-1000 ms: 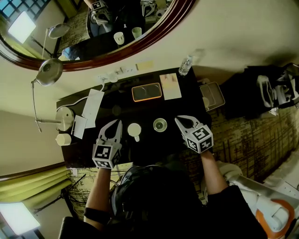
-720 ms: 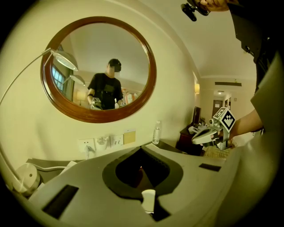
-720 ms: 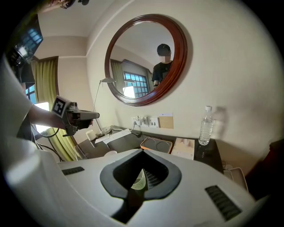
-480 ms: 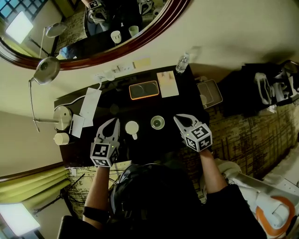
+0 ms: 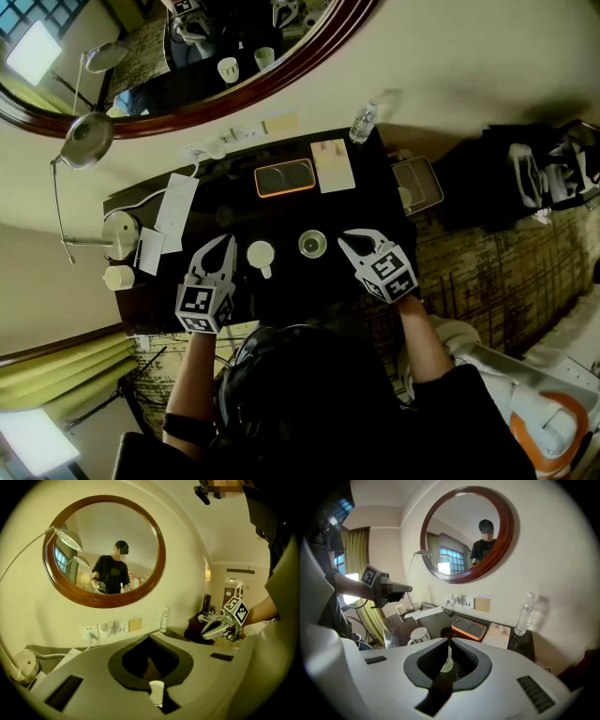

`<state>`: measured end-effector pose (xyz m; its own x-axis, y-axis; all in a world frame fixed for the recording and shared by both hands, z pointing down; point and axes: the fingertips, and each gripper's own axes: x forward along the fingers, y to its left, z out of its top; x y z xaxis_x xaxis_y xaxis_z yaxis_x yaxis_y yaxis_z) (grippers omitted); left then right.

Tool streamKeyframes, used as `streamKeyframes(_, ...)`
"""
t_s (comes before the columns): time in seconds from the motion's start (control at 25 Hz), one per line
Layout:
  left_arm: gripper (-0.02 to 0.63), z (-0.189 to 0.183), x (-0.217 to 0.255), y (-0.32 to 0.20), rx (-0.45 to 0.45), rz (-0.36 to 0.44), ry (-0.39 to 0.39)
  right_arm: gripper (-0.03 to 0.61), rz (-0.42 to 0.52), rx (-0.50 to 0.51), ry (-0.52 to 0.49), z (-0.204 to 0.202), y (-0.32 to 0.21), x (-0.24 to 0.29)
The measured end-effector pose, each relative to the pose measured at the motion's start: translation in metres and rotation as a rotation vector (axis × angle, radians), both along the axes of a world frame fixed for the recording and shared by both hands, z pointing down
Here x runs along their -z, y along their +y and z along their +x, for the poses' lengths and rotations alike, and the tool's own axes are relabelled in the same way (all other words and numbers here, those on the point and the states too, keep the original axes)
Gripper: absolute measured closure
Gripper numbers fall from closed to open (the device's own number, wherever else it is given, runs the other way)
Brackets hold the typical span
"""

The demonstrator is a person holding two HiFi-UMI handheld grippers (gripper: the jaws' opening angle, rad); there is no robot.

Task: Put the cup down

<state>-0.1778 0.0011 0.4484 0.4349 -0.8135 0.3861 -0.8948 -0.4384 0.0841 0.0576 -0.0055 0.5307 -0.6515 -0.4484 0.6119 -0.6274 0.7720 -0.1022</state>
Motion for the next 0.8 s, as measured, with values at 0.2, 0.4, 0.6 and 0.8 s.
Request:
streamKeyframes(0.2,0.626,-0.002,-0.002,-0.004,0.013,-0.001,0.007,0.387,0.002,0.270,0.147,-0.032,0.022,-0.018)
streamKeyframes(0.4,0.626,-0.002,-0.009,-0.005,0.028,-0.012,0.006,0.161,-0.002,0.479,0.307,-0.046,0.031,-0.051)
streamKeyframes(0.6,0.626,-0.001,-0.021,-0.007,0.042,-0.034,0.007,0.098,0.014,0.608,0.412,-0.056,0.022,-0.072)
streamKeyframes(0.8,0.626,0.005,-0.025,-0.013,0.042,-0.039,0.012,0.075,0.012,0.732,0.486,-0.067,0.020,-0.093)
